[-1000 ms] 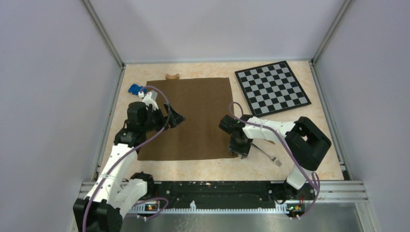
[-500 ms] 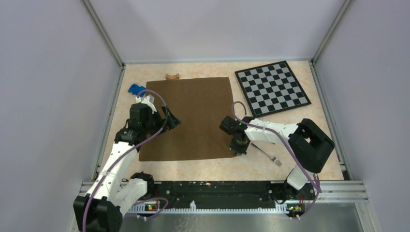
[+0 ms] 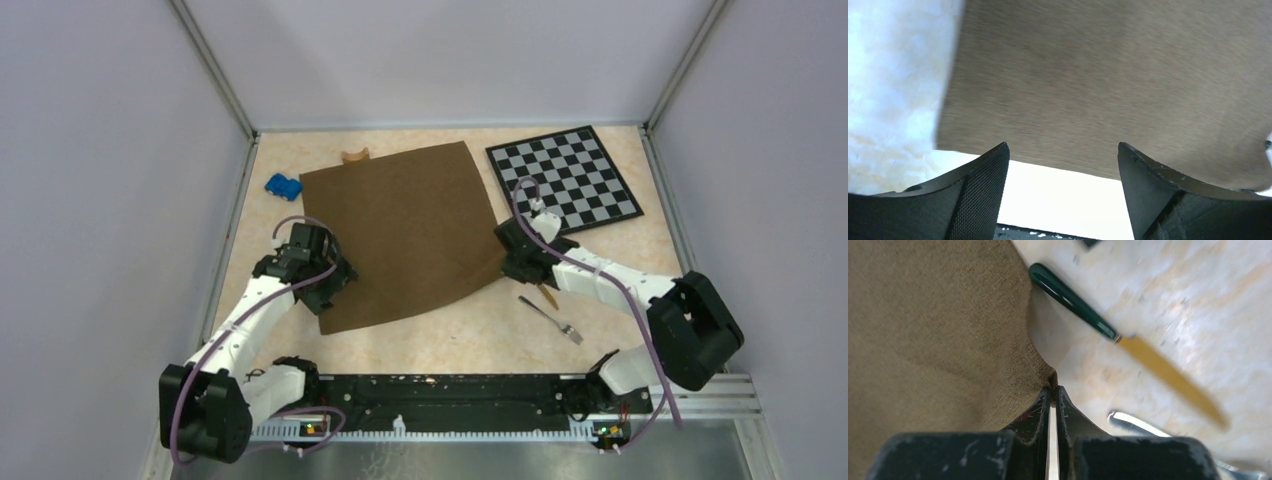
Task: Fold the napkin into a case and place the utensils inside
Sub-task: Pick up the flattened napkin from the center of the board.
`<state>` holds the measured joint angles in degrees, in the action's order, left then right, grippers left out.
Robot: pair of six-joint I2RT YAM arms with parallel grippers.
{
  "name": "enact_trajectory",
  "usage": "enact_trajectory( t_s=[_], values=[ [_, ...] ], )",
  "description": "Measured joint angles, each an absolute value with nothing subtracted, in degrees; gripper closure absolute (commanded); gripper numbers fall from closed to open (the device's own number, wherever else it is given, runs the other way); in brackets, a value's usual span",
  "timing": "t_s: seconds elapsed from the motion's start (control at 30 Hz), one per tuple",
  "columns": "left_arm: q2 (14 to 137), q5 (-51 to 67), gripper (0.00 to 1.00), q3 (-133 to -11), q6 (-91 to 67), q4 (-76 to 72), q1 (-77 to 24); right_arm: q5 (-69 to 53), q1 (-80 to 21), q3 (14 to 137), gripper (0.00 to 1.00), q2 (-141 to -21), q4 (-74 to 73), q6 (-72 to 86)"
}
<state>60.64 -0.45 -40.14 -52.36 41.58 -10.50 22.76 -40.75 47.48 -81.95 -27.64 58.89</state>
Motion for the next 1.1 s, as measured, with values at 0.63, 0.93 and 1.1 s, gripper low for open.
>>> enact_trajectory(
  t_s=[0.63,0.93,1.1],
  values=[
    [68.2,-10.5,0.43,-38.9,-76.9,56.2,-20.1,14.8,-32.8,43.9,1.00,-80.6,-14.7,46.3],
    [69.2,-13.0,0.42,-37.2,-79.6,57.6,-20.1,14.7,-32.8,43.2,1.00,-79.6,-14.4,46.2],
    [71.0,-13.4,0.43,-36.9,-79.7,56.8,-20.1,14.7,-32.8,43.0,1.00,-79.2,-14.5,46.2]
  ],
)
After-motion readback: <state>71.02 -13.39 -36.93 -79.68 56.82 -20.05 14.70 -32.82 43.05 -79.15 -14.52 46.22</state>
